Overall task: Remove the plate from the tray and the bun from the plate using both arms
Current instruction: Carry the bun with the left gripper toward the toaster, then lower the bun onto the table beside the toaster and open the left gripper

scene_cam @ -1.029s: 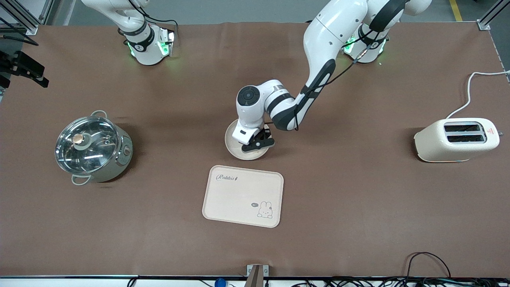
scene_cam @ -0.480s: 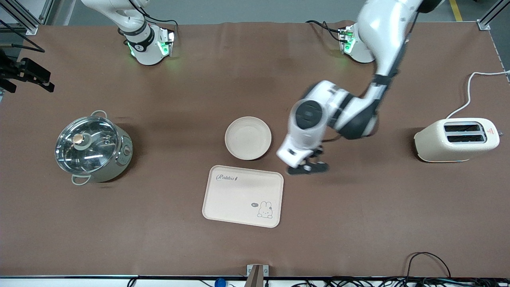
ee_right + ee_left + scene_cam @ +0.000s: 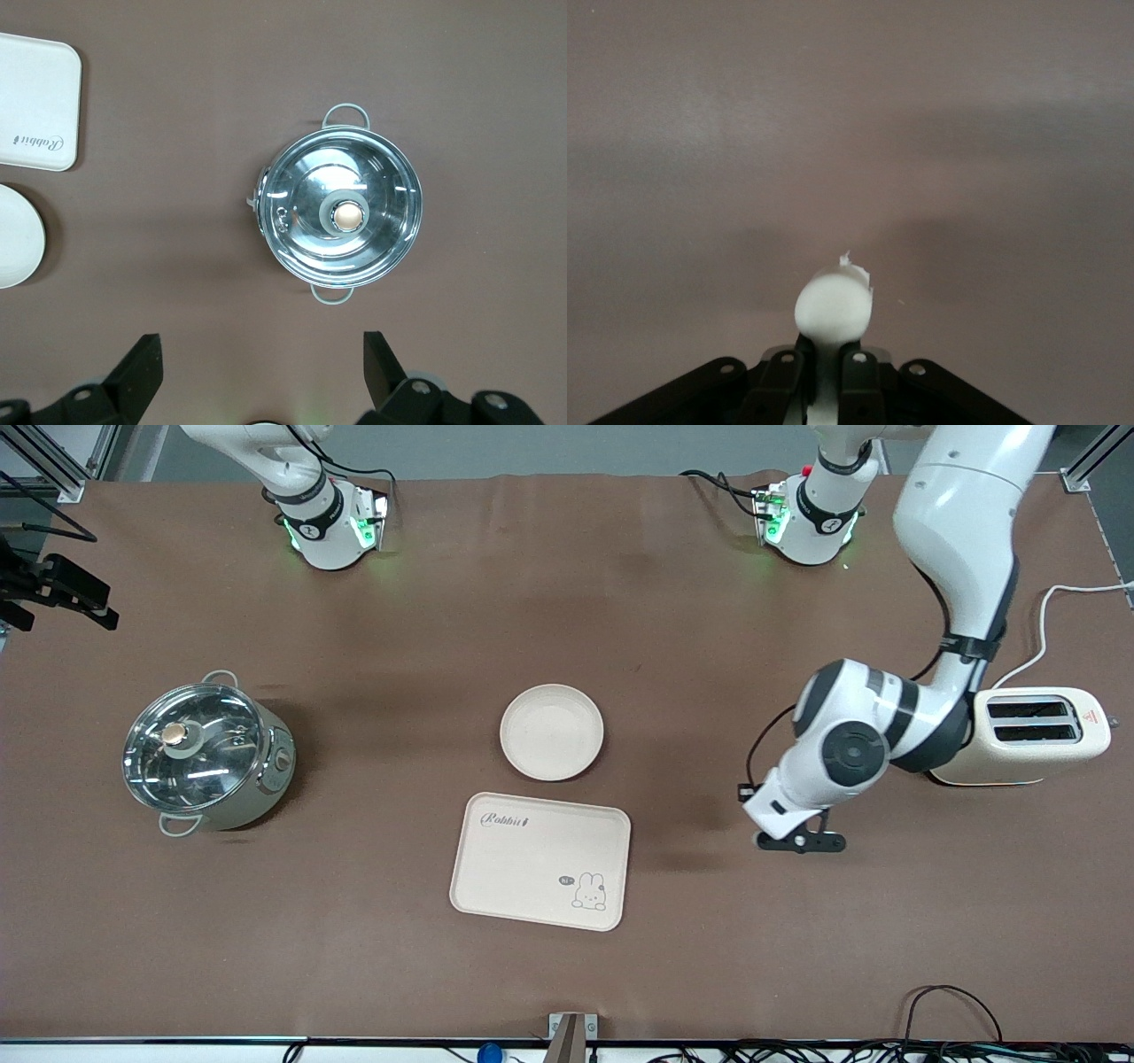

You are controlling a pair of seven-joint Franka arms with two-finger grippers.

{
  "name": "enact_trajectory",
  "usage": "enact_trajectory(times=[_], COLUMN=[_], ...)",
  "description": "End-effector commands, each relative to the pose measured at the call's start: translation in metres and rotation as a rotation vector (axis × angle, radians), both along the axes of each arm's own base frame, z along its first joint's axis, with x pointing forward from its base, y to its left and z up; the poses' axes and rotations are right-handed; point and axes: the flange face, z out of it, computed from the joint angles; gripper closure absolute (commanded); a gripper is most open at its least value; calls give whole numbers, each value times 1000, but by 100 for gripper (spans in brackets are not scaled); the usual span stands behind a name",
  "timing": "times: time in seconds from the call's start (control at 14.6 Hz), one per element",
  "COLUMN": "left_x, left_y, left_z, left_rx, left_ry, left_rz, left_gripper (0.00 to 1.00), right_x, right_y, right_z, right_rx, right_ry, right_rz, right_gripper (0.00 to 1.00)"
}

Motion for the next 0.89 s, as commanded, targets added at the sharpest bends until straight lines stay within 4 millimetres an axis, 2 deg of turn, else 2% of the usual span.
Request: enact_trajectory(times=[0.0,0.14,0.27,0.48,0.62,0.82], left_x=[-16,-19,-17,-13,-8,-8], left_y=[28,29,39,43,59,59], left_z=[-30,-40,-46,-41,-39,-38], left_rx=[-53,-56,-53,-55,-54,-54], left_ry=[-21,-16,-9,-18,-24,-25], left_rz=[-5,-5,8,22,39,37], left_gripper=[90,62,1,0,0,0], right_x=[-1,0,-1,0,0,0], right_y=[-2,-2,-2,-1,0,0], right_z=[2,1,1,-1,0,0], right_rx=[-15,-13,-12,-7,-6,-6], right_ry=[1,3,7,6,6,7], right_rz=[-10,-9,-9,-9,-7,-7], right_gripper=[0,0,0,0,0,0])
